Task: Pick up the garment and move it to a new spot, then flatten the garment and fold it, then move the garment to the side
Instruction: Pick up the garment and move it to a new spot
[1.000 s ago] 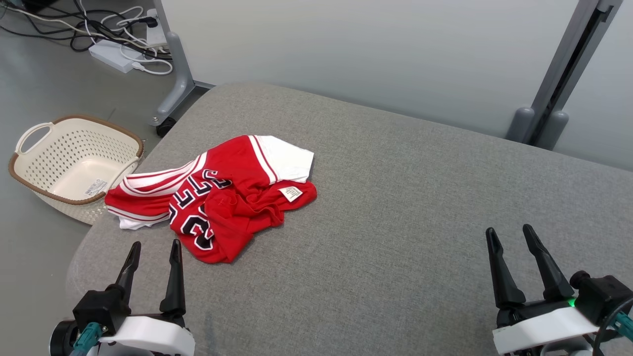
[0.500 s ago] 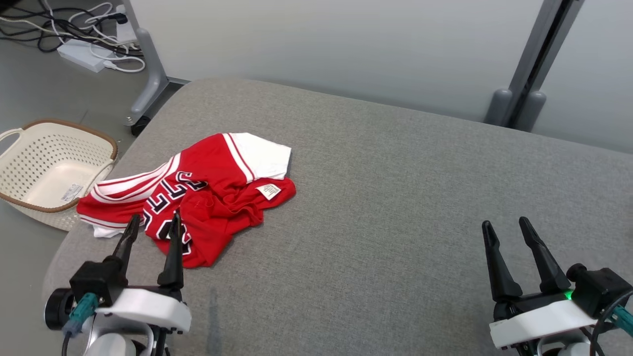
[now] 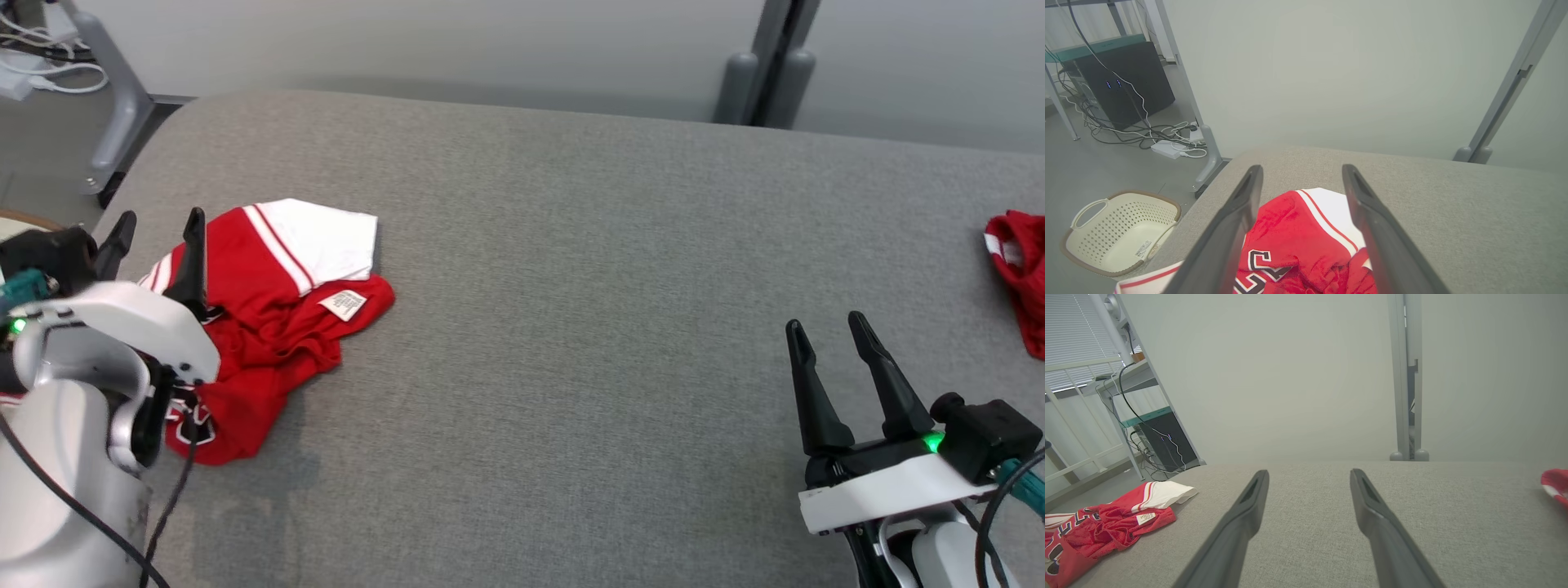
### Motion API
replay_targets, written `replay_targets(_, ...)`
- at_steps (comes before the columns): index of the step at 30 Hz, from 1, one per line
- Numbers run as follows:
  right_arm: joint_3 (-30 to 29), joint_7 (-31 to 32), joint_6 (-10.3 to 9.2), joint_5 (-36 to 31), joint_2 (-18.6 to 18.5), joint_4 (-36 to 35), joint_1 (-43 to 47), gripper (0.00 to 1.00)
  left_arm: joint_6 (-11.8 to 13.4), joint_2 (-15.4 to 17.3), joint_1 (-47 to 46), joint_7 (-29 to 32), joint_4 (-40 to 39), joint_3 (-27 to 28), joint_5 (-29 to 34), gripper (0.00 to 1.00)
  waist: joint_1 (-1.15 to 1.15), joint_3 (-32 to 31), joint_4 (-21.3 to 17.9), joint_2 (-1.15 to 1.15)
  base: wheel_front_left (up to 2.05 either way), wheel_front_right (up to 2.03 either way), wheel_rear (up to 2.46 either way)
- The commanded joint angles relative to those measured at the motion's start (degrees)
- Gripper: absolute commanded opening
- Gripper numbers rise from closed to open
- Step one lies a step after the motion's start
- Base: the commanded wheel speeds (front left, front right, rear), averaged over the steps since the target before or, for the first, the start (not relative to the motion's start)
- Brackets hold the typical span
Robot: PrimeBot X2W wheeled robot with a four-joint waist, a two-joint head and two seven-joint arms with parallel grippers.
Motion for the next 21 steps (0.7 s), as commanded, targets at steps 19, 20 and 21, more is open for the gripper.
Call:
replay_targets(19, 1.20, -0.07, 0.02, 1.34, 0.56, -0.48, -7.50, 1.00, -3.12, 12.25, -24.25, 27.81, 25.55, 4.35, -9.39, 1.00, 0.00, 14.08, -16.15, 0.00, 0.00, 0.00, 0.00)
replay_targets(20, 1.23, -0.07, 0.03, 1.39, 0.65, -0.57, -7.75, 1.00, -2.53, 12.62, -24.84, 29.14, 26.88, 4.61, -9.67, 1.00, 0.00, 14.60, -16.62, 0.00, 0.00, 0.00, 0.00)
replay_targets(21, 1.34, -0.07, 0.02, 1.41, 0.74, -0.64, -8.02, 1.00, -1.78, 12.92, -25.29, 30.55, 28.05, 4.71, -9.83, 1.00, 0.00, 15.09, -17.10, 0.00, 0.00, 0.00, 0.00)
